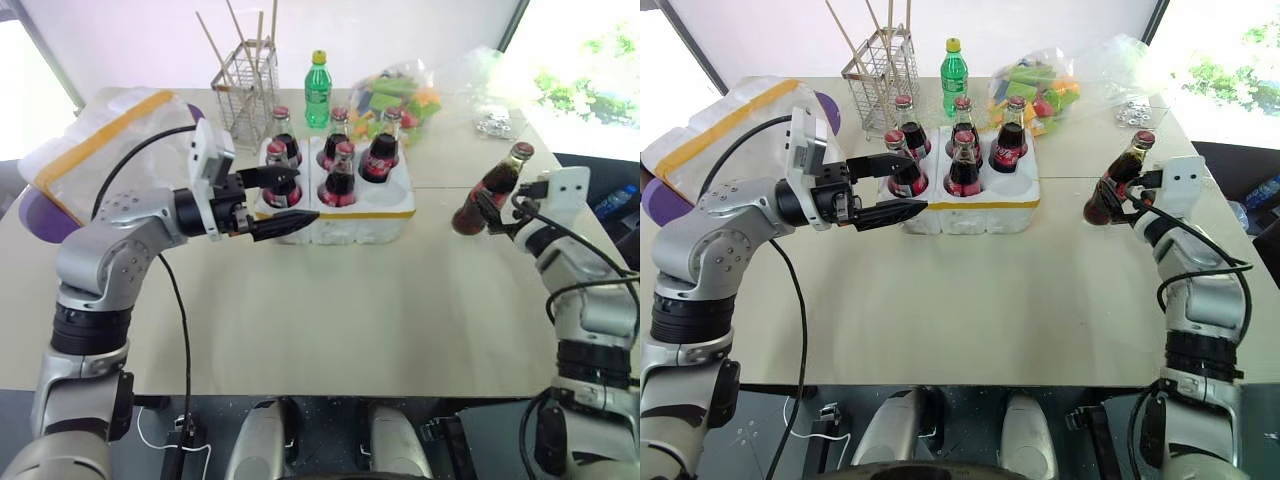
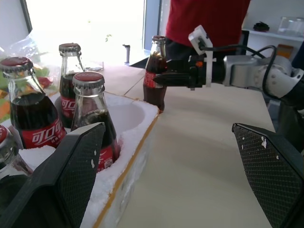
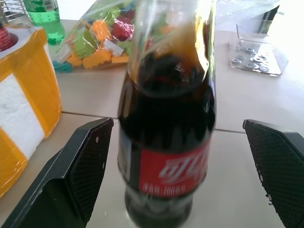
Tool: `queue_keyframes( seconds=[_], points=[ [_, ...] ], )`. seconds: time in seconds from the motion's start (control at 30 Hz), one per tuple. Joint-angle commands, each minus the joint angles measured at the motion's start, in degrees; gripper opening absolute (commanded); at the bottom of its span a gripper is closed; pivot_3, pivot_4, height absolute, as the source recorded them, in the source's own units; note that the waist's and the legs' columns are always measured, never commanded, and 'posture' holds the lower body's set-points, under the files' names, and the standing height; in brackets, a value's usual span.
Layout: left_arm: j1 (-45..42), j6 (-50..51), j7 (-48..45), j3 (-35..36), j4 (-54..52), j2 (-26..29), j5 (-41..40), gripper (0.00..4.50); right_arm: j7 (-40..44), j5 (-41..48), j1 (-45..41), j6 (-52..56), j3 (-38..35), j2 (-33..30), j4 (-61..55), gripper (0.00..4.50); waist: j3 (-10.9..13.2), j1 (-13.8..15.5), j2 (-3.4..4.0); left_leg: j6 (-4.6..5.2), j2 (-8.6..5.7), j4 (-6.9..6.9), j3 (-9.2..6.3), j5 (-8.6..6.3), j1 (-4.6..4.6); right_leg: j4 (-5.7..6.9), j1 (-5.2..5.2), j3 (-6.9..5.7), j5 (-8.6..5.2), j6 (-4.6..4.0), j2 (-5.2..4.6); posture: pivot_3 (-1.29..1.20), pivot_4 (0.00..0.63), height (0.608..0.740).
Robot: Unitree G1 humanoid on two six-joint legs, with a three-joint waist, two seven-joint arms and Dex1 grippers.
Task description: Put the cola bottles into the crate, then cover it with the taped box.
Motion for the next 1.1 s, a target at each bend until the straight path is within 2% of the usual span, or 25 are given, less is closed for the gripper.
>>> queue_keyframes(
  seconds=[0.03,0.13,0.2,0.3,0.5,0.63,0.77,0.93,1.1],
  points=[
    [-0.8,-0.6,0.2,0.9,-1.7,0.2,-0.1,4.50,1.0,-1.2,-3.5,-4.1,0.9,-0.5,5.8,4.48,0.0,0.0,0.00,0.00,0.00,0.00,0.00,0.00,0.00,0.00,0.00,0.00,0.00,0.00,0.00,0.00,0.150,0.736],
    [-0.3,-0.3,0.7,1.1,-2.6,0.4,-0.4,4.50,0.7,-2.7,-6.6,-8.5,1.6,-0.6,14.2,4.48,0.0,-0.1,0.00,0.00,0.00,0.00,0.00,0.00,0.00,0.00,0.00,0.00,0.00,0.00,0.00,0.00,0.150,0.736],
    [-0.1,-0.2,0.9,1.2,-3.0,0.5,-0.5,4.50,0.6,-2.6,-8.0,-10.2,1.4,-0.6,17.0,3.95,0.0,0.0,0.00,-0.07,0.00,0.00,0.01,0.04,0.00,0.00,0.00,0.00,0.00,0.00,0.00,0.00,0.150,0.736],
    [0.3,0.1,1.3,1.6,-3.5,0.8,-0.6,4.50,1.7,-1.3,-8.9,-12.1,1.1,-0.6,16.1,2.75,0.0,0.1,0.00,-0.28,0.00,0.00,0.00,0.17,-0.01,0.00,0.01,0.00,0.00,0.00,0.00,0.00,0.150,0.736],
    [1.6,0.1,2.0,2.0,-4.3,1.0,-0.9,4.50,4.4,4.0,-11.8,-12.8,-0.4,0.0,7.9,2.79,0.1,-0.2,0.13,-0.31,0.01,-0.02,0.00,0.18,-0.03,0.01,-0.04,0.01,0.00,0.00,0.00,0.00,0.150,0.736],
    [1.7,0.1,2.5,2.0,-4.4,0.8,-1.0,4.50,5.9,9.6,-16.3,-7.3,0.9,2.4,0.9,2.79,0.1,-1.3,0.19,-0.33,0.03,-0.04,0.01,0.19,-0.05,0.06,-0.12,0.01,0.01,0.00,0.00,0.00,0.150,0.736],
    [1.8,-0.3,2.9,1.9,-4.3,0.6,-0.8,4.50,7.8,13.8,-18.1,0.7,4.9,5.4,-5.6,2.79,0.1,-1.2,0.19,-0.34,0.08,-0.12,-0.02,0.20,-0.04,0.07,-0.12,0.00,0.00,0.00,0.05,0.00,0.150,0.736],
    [1.8,-0.4,3.0,2.1,-4.0,0.7,-0.6,4.50,7.8,11.9,-17.6,3.4,10.1,8.0,-8.9,2.79,0.1,-0.8,0.18,-0.32,0.05,-0.09,0.00,0.19,-0.05,0.06,-0.10,0.00,0.01,-0.01,0.01,0.00,0.150,0.736],
    [2.0,-0.2,3.4,2.5,-4.5,1.1,-0.7,4.50,8.7,6.3,-15.8,1.5,15.1,6.7,-8.3,2.79,0.1,-0.2,0.18,-0.33,0.00,-0.05,0.00,0.19,-0.13,0.04,-0.13,0.00,0.01,0.00,-0.02,0.00,0.150,0.736]
  ],
)
